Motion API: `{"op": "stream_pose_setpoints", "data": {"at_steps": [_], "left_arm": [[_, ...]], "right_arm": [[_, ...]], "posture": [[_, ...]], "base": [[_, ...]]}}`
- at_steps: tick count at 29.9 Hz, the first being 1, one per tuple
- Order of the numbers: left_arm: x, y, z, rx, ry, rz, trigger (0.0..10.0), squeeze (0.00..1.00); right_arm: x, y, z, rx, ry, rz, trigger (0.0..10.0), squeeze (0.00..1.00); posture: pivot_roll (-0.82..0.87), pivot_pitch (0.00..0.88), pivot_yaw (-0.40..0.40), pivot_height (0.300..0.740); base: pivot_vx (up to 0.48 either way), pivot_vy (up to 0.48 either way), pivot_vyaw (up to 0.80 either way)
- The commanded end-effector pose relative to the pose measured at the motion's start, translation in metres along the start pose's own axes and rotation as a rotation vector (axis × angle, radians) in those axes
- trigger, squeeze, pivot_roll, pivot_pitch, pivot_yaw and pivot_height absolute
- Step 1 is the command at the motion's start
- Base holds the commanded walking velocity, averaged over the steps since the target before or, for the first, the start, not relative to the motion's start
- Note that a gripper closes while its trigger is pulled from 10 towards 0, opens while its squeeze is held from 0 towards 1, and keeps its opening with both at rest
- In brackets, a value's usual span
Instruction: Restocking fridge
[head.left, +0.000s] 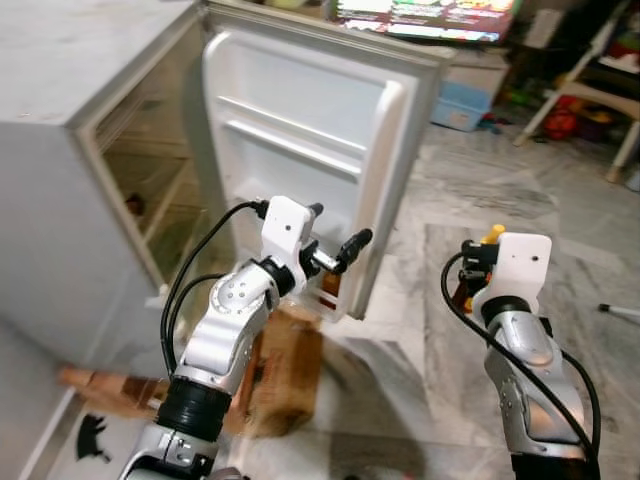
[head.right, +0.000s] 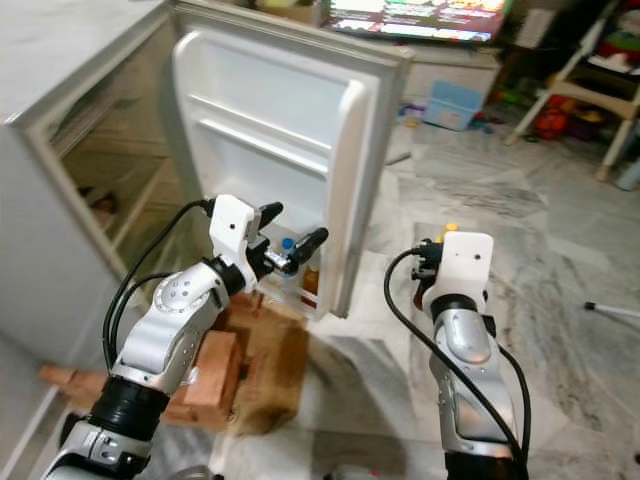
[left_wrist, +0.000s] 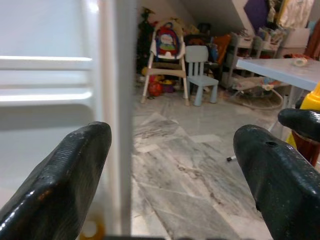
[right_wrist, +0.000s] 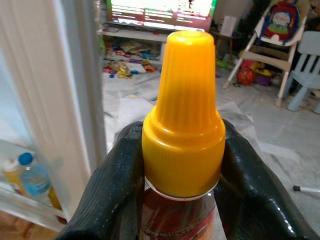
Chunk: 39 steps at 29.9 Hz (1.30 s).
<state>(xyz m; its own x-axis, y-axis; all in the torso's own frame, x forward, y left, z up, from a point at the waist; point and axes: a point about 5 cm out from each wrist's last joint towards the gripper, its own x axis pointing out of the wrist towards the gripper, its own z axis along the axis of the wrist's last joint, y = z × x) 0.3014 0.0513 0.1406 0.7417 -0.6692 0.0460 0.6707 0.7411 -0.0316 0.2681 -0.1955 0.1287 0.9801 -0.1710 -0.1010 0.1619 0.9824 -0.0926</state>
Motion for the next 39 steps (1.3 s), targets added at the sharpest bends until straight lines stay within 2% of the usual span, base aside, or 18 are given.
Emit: {"op": "stream_pose_setpoints", "data": {"at_steps": [1, 10, 18, 24, 26, 30, 36, 39], "left_arm": [[-0.001, -0.001, 0.002, 0.015, -0.004, 0.016, 10.0, 0.0], [-0.002, 0.001, 0.0, 0.042, -0.008, 0.048, 10.0, 0.0], [-0.003, 0.01, -0.003, 0.083, 0.021, 0.134, 10.0, 0.0], [-0.006, 0.021, -0.009, 0.124, 0.058, 0.248, 10.0, 0.0], [-0.01, 0.03, -0.012, 0.15, 0.081, 0.326, 10.0, 0.0], [-0.02, 0.043, -0.015, 0.146, 0.088, 0.439, 10.0, 0.0], [-0.038, 0.054, -0.019, 0.154, 0.098, 0.558, 10.0, 0.0], [-0.042, 0.056, -0.019, 0.154, 0.094, 0.585, 10.0, 0.0]], "right_arm": [[0.004, 0.001, 0.007, -0.002, -0.031, -0.007, 10.0, 0.0], [0.01, 0.004, 0.011, 0.008, -0.048, 0.002, 10.0, 0.0], [0.014, 0.007, 0.015, -0.003, -0.072, 0.022, 10.0, 0.0], [0.017, 0.009, 0.016, -0.007, -0.087, 0.035, 10.0, 0.0], [0.02, 0.01, 0.018, -0.006, -0.095, 0.039, 10.0, 0.0], [0.022, 0.011, 0.021, -0.005, -0.115, 0.058, 10.0, 0.0], [0.024, 0.016, 0.024, 0.001, -0.127, 0.075, 10.0, 0.0], [0.025, 0.017, 0.025, 0.003, -0.129, 0.079, 10.0, 0.0]], "posture": [[0.02, 0.0, -0.035, 0.74], [0.02, 0.0, -0.037, 0.74], [0.03, 0.0, -0.037, 0.74], [0.03, 0.0, -0.034, 0.74], [0.03, 0.0, -0.033, 0.74], [0.03, 0.0, -0.032, 0.74], [0.04, 0.0, -0.037, 0.74], [0.04, 0.0, -0.038, 0.74]], "base": [[0.281, -0.386, 0.0], [0.212, -0.396, 0.0], [0.384, -0.283, 0.0], [0.394, -0.27, 0.0], [0.409, -0.244, 0.0], [0.428, 0.0, 0.17], [0.439, 0.0, 0.78], [0.439, 0.0, 0.8]]}}
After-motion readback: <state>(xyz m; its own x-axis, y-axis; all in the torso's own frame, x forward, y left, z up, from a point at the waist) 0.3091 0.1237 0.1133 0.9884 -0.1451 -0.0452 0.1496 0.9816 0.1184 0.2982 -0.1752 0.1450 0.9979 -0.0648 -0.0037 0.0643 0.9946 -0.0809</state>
